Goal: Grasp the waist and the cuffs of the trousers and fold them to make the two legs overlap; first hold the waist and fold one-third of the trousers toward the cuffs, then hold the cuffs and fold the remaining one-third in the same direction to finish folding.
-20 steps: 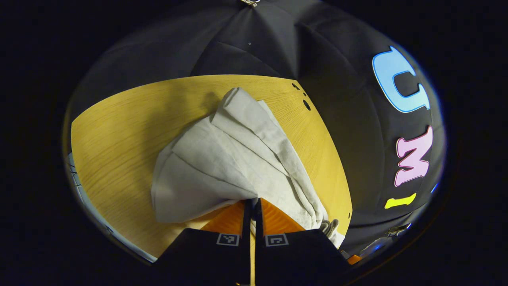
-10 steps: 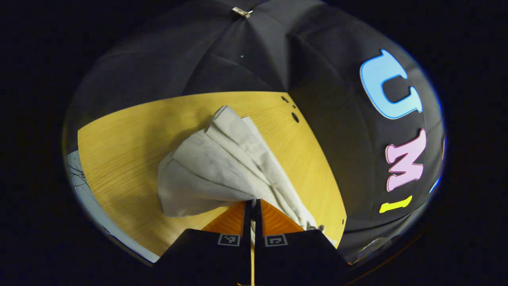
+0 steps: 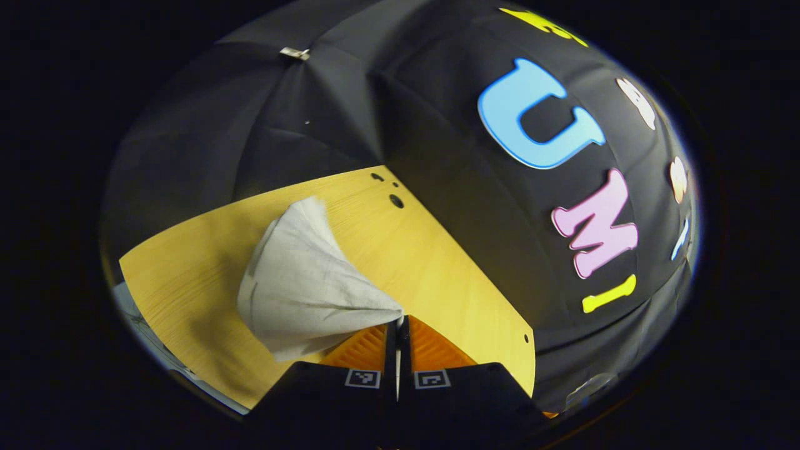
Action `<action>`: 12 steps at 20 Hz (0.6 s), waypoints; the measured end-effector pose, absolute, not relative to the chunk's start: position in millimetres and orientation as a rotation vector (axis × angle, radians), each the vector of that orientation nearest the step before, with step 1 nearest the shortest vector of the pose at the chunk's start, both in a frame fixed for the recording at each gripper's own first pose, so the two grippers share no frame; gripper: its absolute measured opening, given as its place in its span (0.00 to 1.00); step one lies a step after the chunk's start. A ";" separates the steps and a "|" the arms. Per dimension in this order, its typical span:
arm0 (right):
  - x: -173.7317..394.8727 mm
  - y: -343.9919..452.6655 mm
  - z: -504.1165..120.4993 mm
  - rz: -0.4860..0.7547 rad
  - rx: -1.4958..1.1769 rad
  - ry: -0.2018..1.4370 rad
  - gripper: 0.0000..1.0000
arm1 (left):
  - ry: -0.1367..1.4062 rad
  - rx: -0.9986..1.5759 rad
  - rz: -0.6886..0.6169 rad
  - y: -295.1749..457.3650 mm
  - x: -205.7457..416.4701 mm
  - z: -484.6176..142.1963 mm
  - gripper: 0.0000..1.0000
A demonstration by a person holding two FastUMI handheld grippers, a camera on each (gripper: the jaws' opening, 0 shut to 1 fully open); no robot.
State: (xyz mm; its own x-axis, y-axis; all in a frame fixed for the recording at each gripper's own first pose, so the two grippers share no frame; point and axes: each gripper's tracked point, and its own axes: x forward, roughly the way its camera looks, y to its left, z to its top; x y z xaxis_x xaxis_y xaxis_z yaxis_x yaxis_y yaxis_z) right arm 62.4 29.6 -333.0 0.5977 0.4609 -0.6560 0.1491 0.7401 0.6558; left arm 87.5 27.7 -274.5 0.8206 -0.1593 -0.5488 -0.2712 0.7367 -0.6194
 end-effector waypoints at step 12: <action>43.6 -20.4 -340.0 0.110 0.787 0.914 0.75 | 0.574 -0.411 -0.282 -124.0 106.2 -212.3 0.05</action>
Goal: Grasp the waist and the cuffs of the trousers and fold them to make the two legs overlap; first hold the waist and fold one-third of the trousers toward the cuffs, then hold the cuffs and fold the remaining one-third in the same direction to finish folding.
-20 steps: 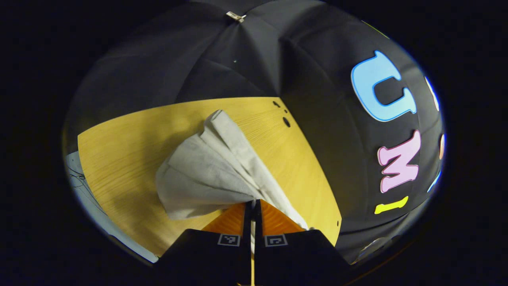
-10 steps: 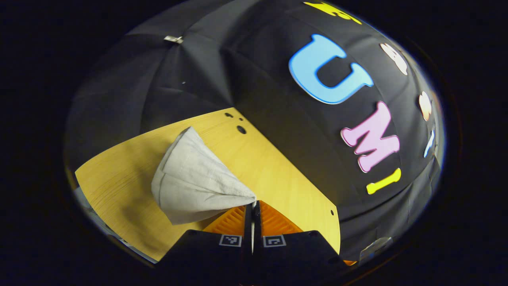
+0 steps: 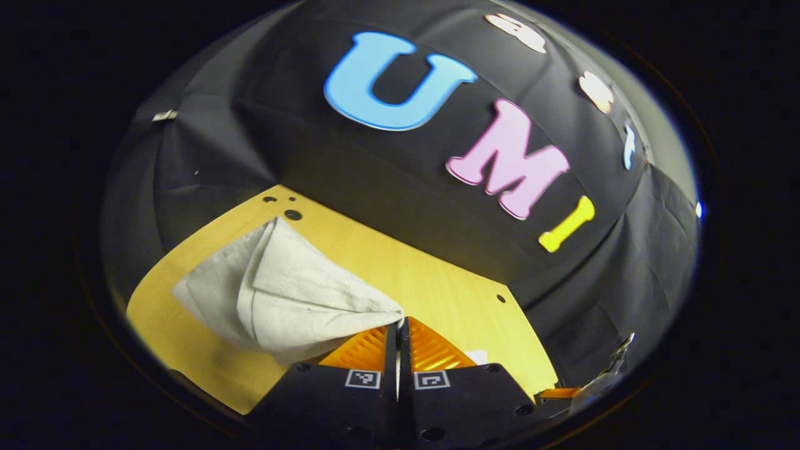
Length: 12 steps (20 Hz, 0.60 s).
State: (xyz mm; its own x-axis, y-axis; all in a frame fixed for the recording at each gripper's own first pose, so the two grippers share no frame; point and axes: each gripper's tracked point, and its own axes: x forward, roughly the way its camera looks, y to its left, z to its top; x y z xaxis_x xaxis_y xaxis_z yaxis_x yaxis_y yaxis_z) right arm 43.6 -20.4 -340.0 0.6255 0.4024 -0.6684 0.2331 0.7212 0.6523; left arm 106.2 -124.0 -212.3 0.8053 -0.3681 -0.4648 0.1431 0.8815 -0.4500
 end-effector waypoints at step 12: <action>37.3 -35.6 -343.4 0.059 0.842 0.915 0.75 | 0.639 0.017 -0.582 -259.0 57.3 -250.7 0.05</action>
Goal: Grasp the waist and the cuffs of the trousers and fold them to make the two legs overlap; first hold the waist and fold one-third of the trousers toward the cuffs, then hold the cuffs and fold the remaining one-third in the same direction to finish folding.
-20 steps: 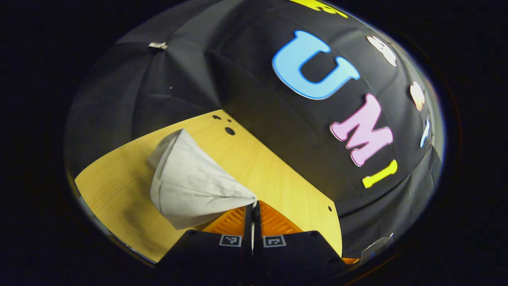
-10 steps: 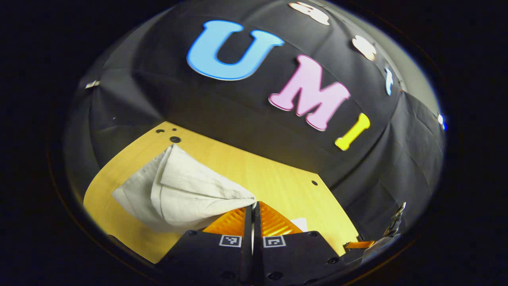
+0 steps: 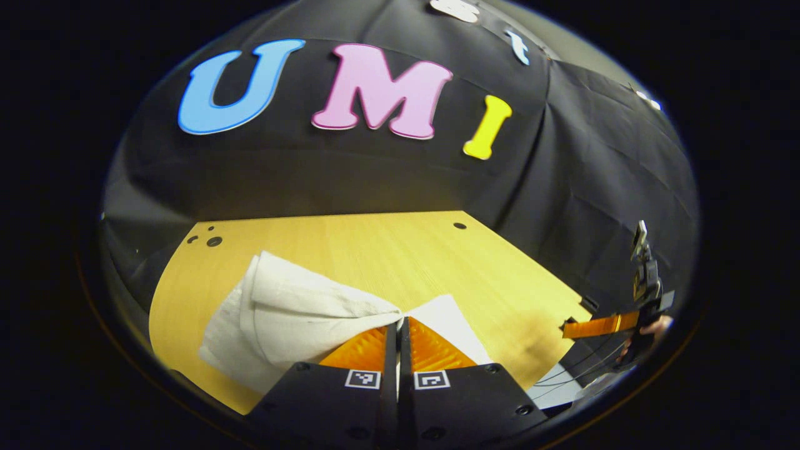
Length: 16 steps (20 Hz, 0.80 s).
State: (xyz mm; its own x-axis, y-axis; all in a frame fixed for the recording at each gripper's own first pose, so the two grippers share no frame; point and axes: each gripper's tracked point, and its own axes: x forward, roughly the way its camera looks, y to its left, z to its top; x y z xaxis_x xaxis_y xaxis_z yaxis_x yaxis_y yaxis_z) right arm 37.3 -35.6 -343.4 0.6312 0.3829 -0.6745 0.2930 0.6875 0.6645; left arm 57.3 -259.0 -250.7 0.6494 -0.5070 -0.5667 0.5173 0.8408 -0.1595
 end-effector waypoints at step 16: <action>20.3 -54.9 -349.3 0.014 0.857 0.927 0.75 | 0.893 -0.061 -0.812 -337.6 -20.8 -345.1 0.51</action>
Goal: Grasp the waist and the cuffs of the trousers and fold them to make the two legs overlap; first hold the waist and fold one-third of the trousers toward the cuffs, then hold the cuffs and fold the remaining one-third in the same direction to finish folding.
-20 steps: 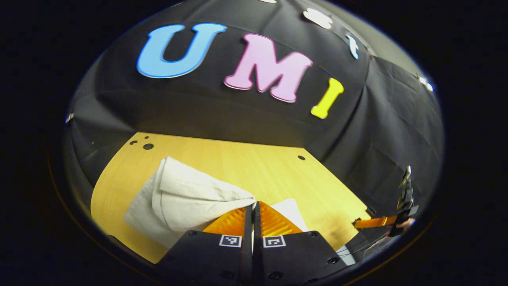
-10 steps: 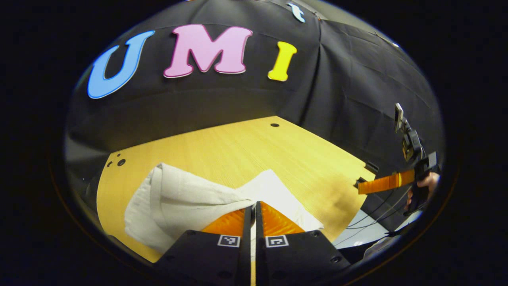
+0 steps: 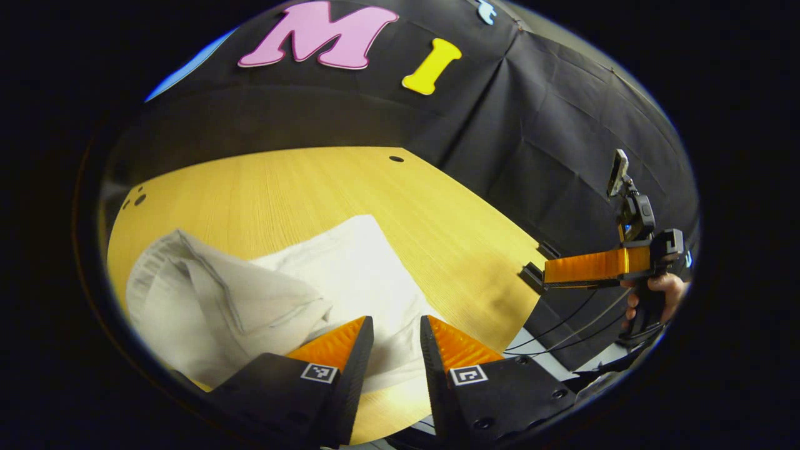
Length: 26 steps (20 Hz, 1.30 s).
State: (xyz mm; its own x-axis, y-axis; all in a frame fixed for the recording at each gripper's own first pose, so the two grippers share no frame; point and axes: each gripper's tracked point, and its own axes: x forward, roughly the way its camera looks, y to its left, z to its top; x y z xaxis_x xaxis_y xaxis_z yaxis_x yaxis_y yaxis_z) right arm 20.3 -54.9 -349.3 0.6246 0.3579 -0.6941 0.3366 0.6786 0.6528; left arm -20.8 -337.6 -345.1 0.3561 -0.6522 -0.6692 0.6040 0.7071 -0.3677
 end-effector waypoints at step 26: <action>62.1 48.6 -257.6 0.280 0.820 0.813 0.75 | 0.682 -0.351 -0.436 -145.4 -1.7 -226.0 0.57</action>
